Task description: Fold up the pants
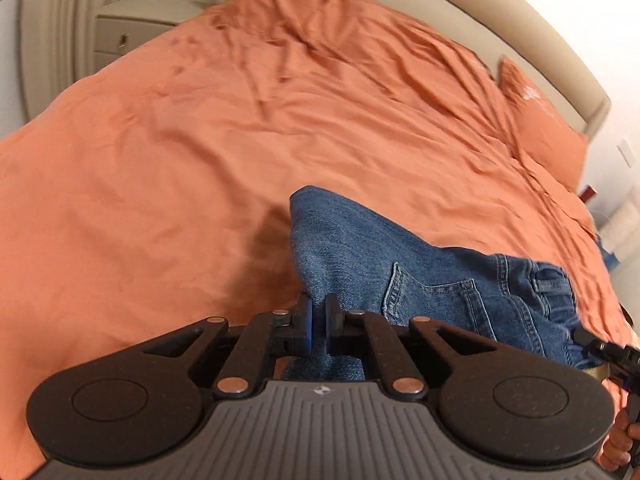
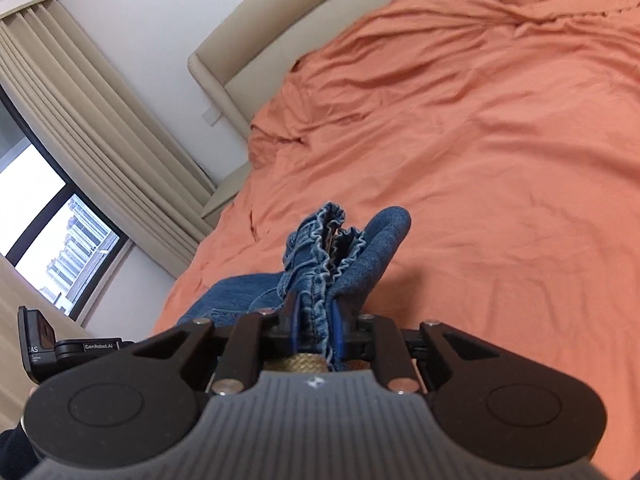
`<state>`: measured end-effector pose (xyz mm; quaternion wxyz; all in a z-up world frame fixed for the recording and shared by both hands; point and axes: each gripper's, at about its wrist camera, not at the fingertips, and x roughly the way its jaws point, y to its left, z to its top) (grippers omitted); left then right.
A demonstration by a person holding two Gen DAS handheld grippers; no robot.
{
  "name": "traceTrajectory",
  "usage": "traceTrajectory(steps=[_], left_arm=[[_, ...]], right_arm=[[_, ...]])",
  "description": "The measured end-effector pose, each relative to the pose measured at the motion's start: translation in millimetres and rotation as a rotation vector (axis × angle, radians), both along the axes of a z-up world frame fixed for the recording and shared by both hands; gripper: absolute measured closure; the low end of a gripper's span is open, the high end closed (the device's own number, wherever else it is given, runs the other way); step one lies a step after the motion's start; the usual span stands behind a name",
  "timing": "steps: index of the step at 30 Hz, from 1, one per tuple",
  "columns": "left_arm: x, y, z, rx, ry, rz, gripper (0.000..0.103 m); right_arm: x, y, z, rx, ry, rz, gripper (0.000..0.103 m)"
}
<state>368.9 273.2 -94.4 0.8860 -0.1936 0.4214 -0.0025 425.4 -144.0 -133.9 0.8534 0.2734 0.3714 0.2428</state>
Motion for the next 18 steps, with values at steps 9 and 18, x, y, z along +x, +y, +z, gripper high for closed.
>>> traceTrajectory(steps=[9, 18], left_arm=[[2, 22, -70, -0.016, 0.048, 0.034, 0.096], [-8, 8, -51, 0.144, 0.065, 0.036, 0.078]], right_arm=[[5, 9, -75, -0.074, 0.157, -0.083, 0.092], [7, 21, -51, -0.292, 0.122, -0.077, 0.059]])
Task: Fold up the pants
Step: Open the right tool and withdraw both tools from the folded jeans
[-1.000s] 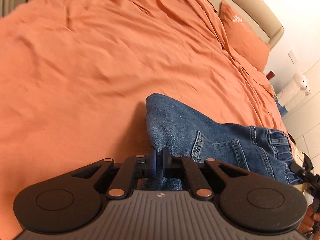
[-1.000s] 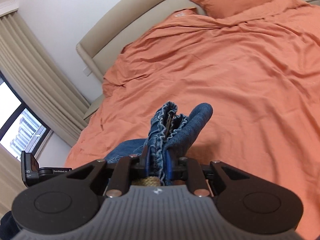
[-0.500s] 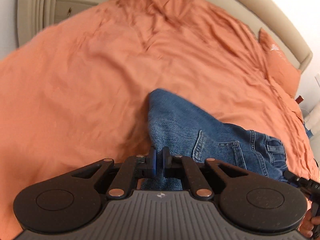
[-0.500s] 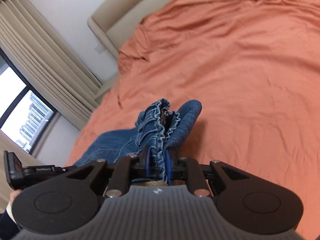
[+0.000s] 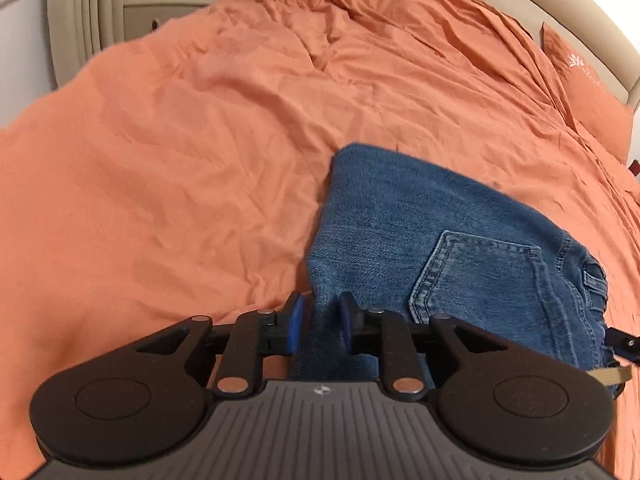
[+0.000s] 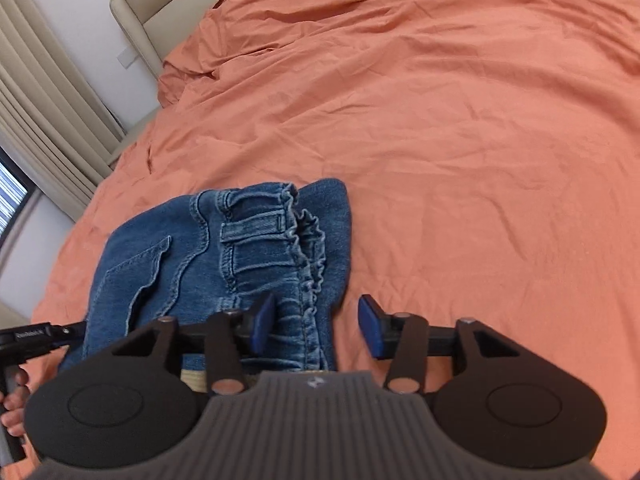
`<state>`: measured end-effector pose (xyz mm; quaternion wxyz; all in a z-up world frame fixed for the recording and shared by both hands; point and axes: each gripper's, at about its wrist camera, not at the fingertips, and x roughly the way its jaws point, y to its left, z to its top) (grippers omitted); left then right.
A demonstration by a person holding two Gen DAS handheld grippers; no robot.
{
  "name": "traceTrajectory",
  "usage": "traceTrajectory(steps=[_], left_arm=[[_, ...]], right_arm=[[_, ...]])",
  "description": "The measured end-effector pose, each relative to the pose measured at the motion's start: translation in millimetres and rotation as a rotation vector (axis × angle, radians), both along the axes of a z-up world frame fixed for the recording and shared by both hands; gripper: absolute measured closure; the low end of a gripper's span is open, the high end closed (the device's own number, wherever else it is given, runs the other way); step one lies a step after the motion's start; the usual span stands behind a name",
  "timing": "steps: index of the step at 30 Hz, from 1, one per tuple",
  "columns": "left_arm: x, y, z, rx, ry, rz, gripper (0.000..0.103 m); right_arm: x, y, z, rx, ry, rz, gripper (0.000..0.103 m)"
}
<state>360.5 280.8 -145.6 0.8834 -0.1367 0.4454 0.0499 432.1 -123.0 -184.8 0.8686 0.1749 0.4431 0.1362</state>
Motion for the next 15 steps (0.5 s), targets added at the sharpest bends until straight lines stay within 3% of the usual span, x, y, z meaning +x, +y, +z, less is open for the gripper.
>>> traceTrajectory(steps=[4, 7, 10, 11, 13, 15], left_arm=[[-25, -11, 55, 0.147, -0.091, 0.003, 0.072], [-57, -30, 107, 0.283, -0.195, 0.012, 0.061], [-98, -51, 155, 0.341, -0.268, 0.009, 0.047], [-113, -58, 171, 0.355, -0.292, 0.009, 0.044], [-145, -74, 199, 0.384, -0.350, 0.002, 0.033], [-175, -90, 221, 0.422, -0.415, -0.003, 0.008]], right_arm=[[-24, -2, 52, -0.078, -0.117, 0.032, 0.045], [-55, 2, 103, -0.155, -0.252, 0.049, 0.035], [-99, 1, 152, -0.177, -0.390, 0.026, 0.021], [-115, 0, 166, -0.183, -0.434, 0.006, 0.021], [-147, -2, 194, -0.197, -0.495, -0.007, 0.021], [-177, -5, 216, -0.194, -0.534, -0.020, 0.021]])
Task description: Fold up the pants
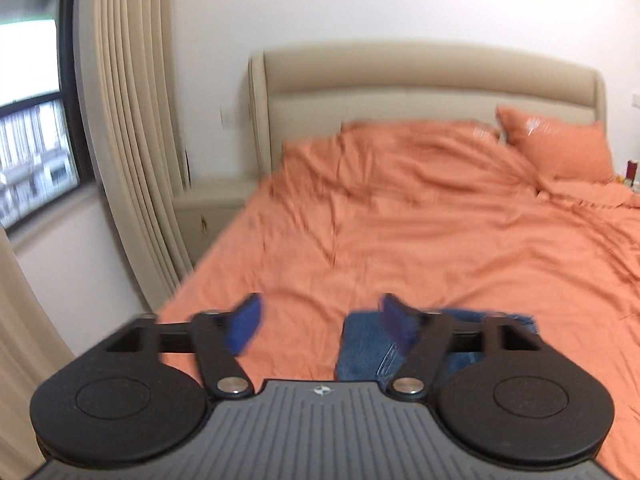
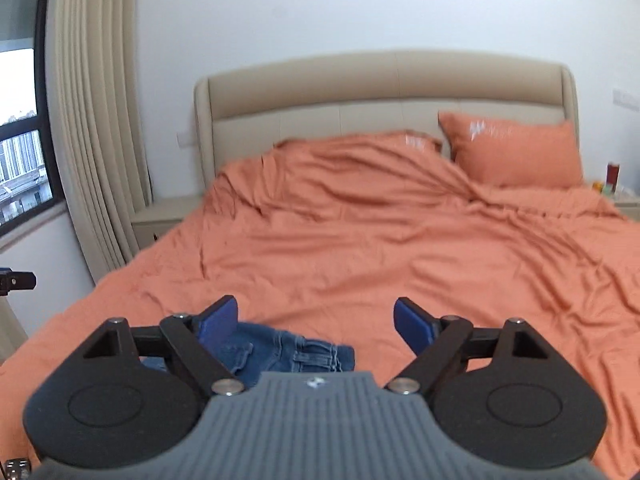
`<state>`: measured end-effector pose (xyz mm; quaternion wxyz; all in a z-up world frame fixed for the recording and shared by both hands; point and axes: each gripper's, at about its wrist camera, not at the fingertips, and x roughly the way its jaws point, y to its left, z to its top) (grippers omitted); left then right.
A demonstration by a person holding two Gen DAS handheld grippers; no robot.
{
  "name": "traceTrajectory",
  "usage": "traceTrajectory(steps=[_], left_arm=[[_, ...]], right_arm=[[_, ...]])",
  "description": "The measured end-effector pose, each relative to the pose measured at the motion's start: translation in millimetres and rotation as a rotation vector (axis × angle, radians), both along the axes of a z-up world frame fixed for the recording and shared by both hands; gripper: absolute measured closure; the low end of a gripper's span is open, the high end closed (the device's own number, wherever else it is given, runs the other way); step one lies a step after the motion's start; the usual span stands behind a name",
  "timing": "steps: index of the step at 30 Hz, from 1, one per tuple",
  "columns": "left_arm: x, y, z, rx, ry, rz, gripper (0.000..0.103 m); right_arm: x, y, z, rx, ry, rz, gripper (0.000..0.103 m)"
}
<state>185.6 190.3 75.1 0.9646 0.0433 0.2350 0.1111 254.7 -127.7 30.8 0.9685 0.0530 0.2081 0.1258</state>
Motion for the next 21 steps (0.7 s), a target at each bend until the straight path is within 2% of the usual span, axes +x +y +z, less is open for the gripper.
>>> traceTrajectory(steps=[4, 5, 9, 12, 16, 21], left_arm=[[-58, -35, 23, 0.063, -0.108, -0.011, 0.005], [-70, -43, 24, 0.063, -0.119, -0.006, 0.000], [-105, -67, 14, 0.012, -0.136, 0.012, 0.000], [-119, -84, -3, 0.013, -0.119, 0.043, 0.000], [-133, -100, -29, -0.008, -0.056, 0.054, 0.000], [-139, -108, -62, -0.028, 0.058, 0.059, 0.000]], right_arm=[[-62, -8, 23, 0.022, -0.064, -0.020, 0.021], [-76, -8, 24, 0.015, -0.075, -0.025, 0.021], [-134, -13, 18, -0.009, -0.092, -0.053, 0.021], [-170, -12, 8, -0.028, -0.095, -0.047, 0.021], [-207, -7, -6, -0.036, -0.098, -0.047, 0.021], [-224, 9, -28, -0.041, -0.040, -0.003, 0.021]])
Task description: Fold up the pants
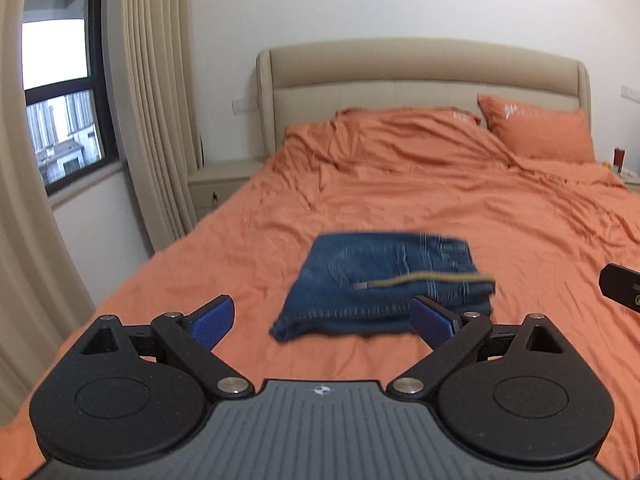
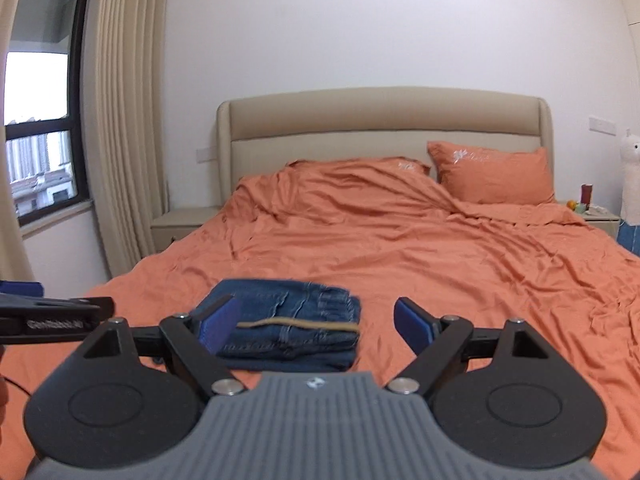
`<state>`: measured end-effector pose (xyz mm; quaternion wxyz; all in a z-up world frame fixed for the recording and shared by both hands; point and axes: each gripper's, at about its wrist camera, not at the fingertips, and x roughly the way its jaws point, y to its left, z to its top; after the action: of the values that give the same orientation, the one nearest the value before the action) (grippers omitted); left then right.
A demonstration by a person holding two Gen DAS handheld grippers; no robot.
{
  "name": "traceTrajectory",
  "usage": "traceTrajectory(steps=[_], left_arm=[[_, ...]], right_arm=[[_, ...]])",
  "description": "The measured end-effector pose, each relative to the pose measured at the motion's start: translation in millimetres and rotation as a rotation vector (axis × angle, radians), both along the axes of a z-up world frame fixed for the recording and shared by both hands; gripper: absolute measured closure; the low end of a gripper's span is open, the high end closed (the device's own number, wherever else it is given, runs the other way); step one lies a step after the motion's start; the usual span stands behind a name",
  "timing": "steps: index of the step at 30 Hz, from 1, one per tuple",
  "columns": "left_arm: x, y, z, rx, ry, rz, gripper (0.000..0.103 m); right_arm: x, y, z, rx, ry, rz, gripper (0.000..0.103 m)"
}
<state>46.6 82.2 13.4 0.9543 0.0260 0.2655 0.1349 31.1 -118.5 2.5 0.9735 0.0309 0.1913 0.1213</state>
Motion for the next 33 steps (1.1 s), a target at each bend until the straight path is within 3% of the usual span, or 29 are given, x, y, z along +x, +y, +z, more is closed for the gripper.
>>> traceTrajectory(steps=[11, 33], left_arm=[[-6, -4, -26, -0.019, 0.079, -0.048, 0.000], [-3, -3, -24, -0.030, 0.091, -0.047, 0.000]], right_arm=[[-4, 10, -32, -0.018, 0.079, -0.008, 0.021], [2, 11, -26, -0.039, 0.075, -0.018, 0.021]])
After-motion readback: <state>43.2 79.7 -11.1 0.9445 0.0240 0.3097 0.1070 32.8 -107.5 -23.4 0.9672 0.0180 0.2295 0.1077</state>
